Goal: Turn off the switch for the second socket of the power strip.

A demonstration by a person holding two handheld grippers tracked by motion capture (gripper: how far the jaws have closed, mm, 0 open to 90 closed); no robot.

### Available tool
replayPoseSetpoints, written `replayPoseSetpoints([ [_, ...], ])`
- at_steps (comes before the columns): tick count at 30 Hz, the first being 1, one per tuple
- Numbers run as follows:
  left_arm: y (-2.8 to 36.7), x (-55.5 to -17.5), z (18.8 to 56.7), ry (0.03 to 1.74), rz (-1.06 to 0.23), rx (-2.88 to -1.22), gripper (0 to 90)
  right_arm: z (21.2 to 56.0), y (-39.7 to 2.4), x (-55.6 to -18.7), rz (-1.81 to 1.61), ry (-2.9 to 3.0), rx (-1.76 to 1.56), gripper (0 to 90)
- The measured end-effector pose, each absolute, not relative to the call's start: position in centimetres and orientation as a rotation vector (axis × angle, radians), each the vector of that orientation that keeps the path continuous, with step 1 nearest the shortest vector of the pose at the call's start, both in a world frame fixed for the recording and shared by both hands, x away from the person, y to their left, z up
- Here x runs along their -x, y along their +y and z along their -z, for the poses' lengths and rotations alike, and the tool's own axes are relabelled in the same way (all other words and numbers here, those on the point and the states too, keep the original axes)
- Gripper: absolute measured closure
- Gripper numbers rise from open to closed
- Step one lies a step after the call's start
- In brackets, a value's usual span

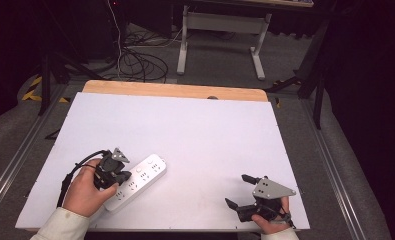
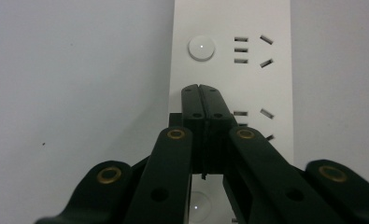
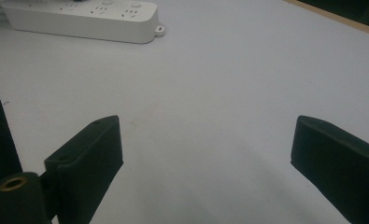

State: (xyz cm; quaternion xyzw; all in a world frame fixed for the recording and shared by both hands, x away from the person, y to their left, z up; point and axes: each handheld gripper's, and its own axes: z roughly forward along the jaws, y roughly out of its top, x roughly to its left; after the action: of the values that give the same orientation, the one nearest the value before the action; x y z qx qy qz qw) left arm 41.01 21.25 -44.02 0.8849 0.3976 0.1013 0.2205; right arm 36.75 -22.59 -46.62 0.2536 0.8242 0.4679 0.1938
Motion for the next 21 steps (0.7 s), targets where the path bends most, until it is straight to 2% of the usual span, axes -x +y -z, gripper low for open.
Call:
replayPoseSetpoints([
  [5,20.6,-40.7,43.5,1.095,-0.333,-2.437,88.1,46.6,-22.6,-36.8,-1.315,2.311,-0.71,9.6],
  [8,20.7,-40.3,42.7,1.076,-0.312,-2.393,89.3,46.6,-22.6,-36.8,-1.315,2.312,-0.71,9.6],
  [21,21.3,-40.0,41.8,1.062,-0.324,-2.381,89.8,46.6,-22.6,-36.8,-1.316,2.313,-0.707,9.6],
])
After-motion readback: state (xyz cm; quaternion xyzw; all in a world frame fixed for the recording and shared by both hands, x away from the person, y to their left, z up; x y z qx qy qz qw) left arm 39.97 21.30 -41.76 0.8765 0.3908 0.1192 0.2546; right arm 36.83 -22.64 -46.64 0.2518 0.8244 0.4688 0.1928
